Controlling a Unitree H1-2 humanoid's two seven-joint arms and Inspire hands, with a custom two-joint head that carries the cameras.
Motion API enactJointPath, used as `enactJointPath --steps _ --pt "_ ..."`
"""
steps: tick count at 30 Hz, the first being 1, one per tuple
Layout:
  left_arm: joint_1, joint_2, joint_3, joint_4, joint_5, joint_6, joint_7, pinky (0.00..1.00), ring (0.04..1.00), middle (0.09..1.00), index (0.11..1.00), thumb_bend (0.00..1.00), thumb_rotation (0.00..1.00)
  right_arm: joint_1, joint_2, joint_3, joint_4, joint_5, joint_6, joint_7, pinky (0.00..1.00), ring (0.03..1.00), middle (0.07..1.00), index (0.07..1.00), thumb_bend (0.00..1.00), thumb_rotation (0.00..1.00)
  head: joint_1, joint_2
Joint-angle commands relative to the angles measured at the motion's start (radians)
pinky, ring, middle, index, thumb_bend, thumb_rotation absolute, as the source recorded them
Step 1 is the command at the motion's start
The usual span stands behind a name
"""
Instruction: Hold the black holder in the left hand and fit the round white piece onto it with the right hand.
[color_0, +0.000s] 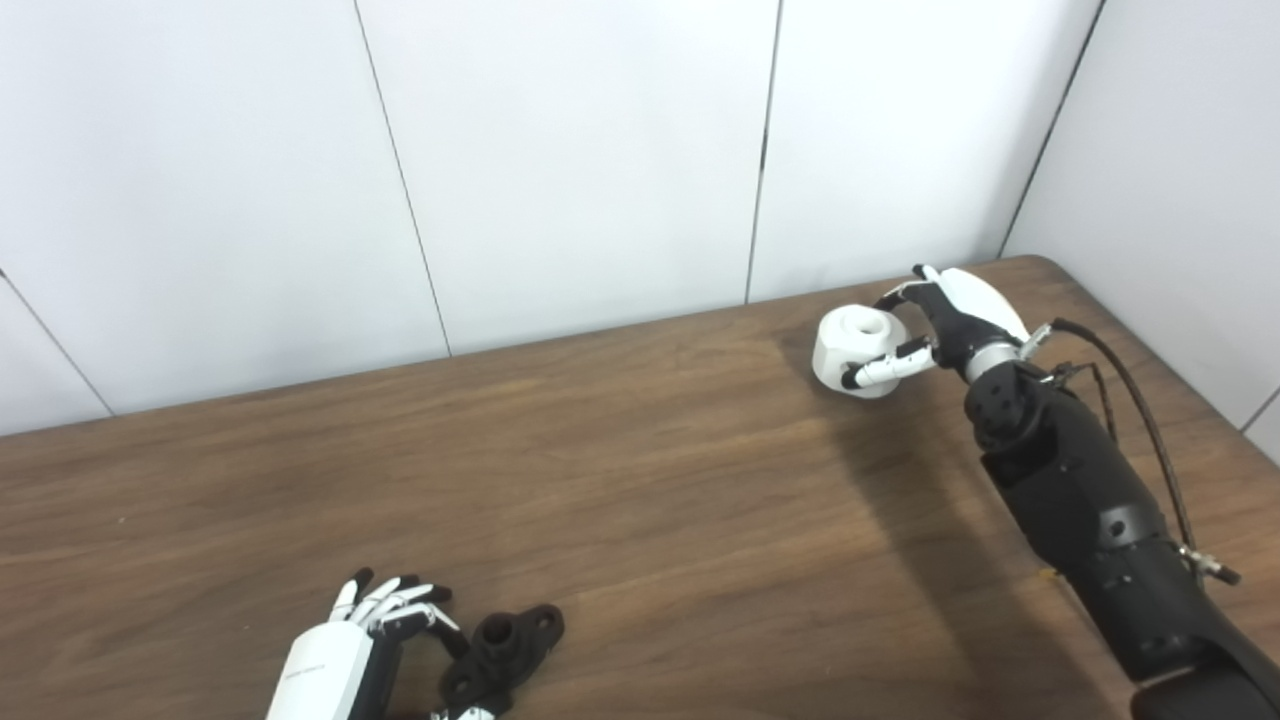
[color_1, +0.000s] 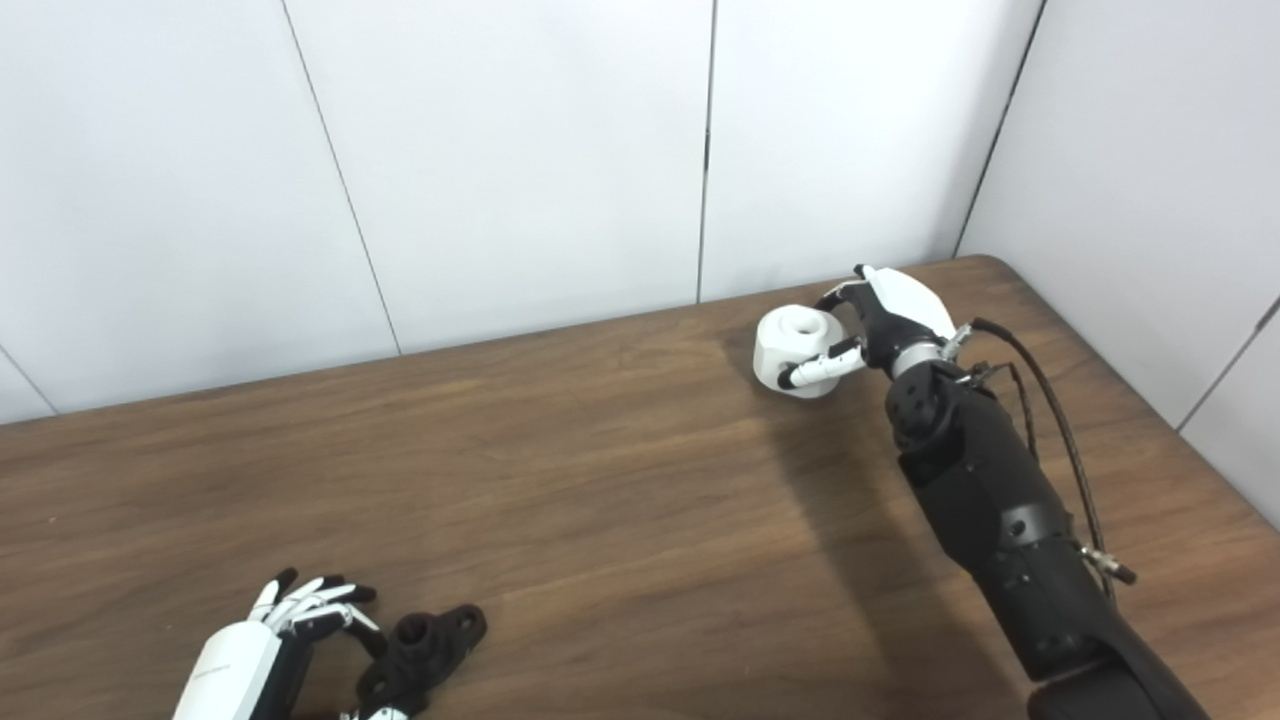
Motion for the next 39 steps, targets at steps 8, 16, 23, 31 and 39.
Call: enactJointPath --steps 8,16,23,31,39 --pt "-0.003 0.016 0.005 0.01 0.012 0.009 -0.022 1.0 0.875 0.77 0.485 0.52 0.04 -0.031 -0.028 -0.003 -0.025 0.006 0.0 -0.01 1.0 1.0 0.97 0.684 0.86 0.29 0.0 0.004" --pt "-0.002 0.015 0.005 0.014 0.012 0.006 -0.019 1.0 0.874 0.769 0.485 0.52 0.04 -0.029 -0.03 -0.005 -0.015 0.024 -0.011 -0.041 1.0 1.0 0.946 0.653 0.84 0.28 0.002 0.006" --pt "0.0 0.015 0.004 0.011 0.009 0.006 -0.022 1.0 0.877 0.77 0.485 0.52 0.04 -0.015 -0.011 -0.031 0.0 0.069 -0.075 -0.133 1.0 1.0 0.897 0.492 0.54 0.14 0.003 0.008" --pt "0.003 0.014 0.004 0.008 0.013 0.009 -0.023 1.0 0.878 0.77 0.485 0.52 0.04 -0.01 -0.01 -0.022 0.009 0.087 -0.101 -0.188 1.0 0.989 0.868 0.485 0.52 0.14 0.005 0.01" --pt "0.001 0.015 0.001 0.008 0.016 0.01 -0.028 1.0 0.879 0.771 0.485 0.52 0.04 -0.001 -0.008 -0.019 0.006 0.095 -0.113 -0.212 0.98 0.979 0.862 0.486 0.52 0.14 0.011 0.013"
